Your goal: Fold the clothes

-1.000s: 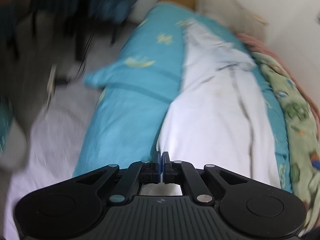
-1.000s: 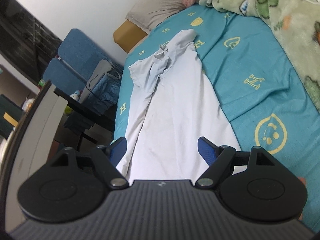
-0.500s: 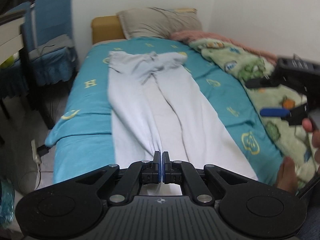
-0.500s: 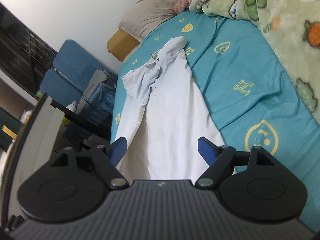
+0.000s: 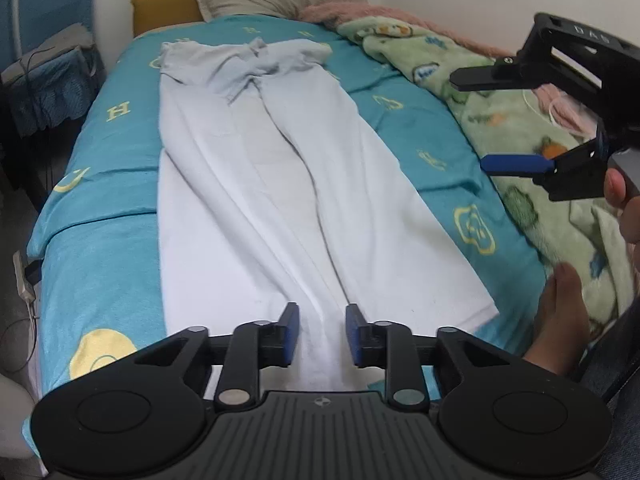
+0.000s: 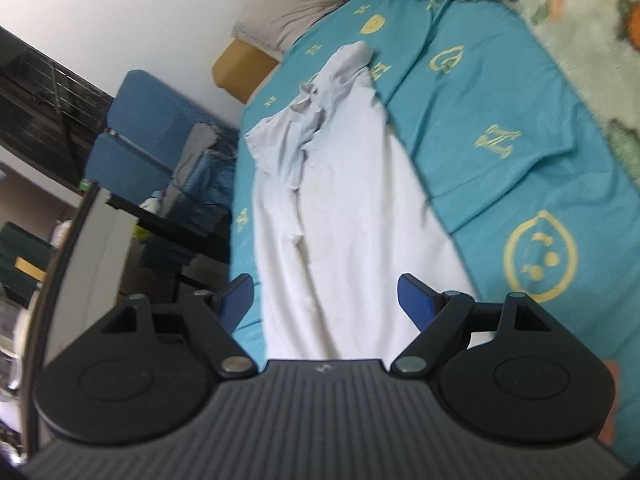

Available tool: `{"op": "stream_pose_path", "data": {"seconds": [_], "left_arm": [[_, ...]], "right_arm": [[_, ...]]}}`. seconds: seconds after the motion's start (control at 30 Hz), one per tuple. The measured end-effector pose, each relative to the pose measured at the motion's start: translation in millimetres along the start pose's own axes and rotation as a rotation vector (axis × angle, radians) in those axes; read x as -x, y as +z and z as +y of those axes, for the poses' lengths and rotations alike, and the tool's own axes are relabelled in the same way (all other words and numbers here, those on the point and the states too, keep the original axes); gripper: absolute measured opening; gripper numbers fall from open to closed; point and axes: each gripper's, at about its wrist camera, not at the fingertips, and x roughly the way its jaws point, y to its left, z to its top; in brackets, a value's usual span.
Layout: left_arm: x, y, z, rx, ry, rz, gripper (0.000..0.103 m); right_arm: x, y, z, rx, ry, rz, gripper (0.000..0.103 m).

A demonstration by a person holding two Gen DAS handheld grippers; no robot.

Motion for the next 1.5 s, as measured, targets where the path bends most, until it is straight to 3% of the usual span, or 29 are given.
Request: {"op": "stream_pose_path", "data": {"seconds": [0.1, 0.13, 0.27, 0.43, 0.57, 0.67, 0.73, 0.9, 1.07, 1.17, 1.4, 1.5], "left_arm": [[-5.0, -1.0, 7.4, 0.011, -0.020, 0.016, 0.041], [-5.5, 0.0, 12.6, 0.033, -0.012, -0.006, 0.043], [-7.1, 3.9, 33.8, 0.121, 0.021, -0.095, 0.047], [-11.0, 5.2, 60.4, 0.233, 0.076, -0.133, 0.049], [-18.8, 4.3, 82.6, 0.320, 0.091, -0.141, 0.050], [-25.5, 4.1, 99.7, 0.382, 0.101, -0.145, 0.050], [-29.6, 4.6, 104.2, 0.393, 0.095, -0.144, 0.050], [-37.7, 5.1, 105.2, 0.375, 0.073, -0.143, 0.050], [-39.2, 4.0, 102.5, 0.358, 0.046, -0.150, 0.050], [-38.1, 3.2, 99.8, 0.346, 0.035, -0.159, 0.050], [-41.1, 4.1, 95.7, 0.312, 0.018, -0.156, 0.050], [-41.4, 4.1, 91.0, 0.284, 0.015, -0.153, 0.050]], "right_arm": [[-22.4, 18.4, 11.5, 0.006, 0.041, 0.044, 0.078], [-32.1, 25.3, 16.3, 0.009, 0.056, 0.058, 0.070], [-90.7, 50.7, 35.8, 0.036, 0.112, 0.112, 0.068], [-180.9, 66.3, 39.8, -0.008, 0.112, 0.123, 0.045], [-237.7, 64.2, 41.3, 0.056, 0.080, 0.114, 0.044], [-265.8, 60.0, 37.4, 0.080, 0.057, 0.113, 0.035], [-282.7, 58.0, 36.9, 0.121, 0.019, 0.121, 0.022], [-298.3, 56.5, 54.4, 0.302, 0.005, 0.110, 0.005], [-274.1, 67.1, 68.7, 0.365, 0.011, 0.035, 0.005], [-262.3, 75.7, 75.2, 0.416, -0.055, -0.012, 0.005], [-253.3, 69.9, 64.1, 0.455, -0.139, -0.048, 0.007], [-237.5, 68.1, 72.2, 0.480, -0.148, -0.012, 0.010]]}}
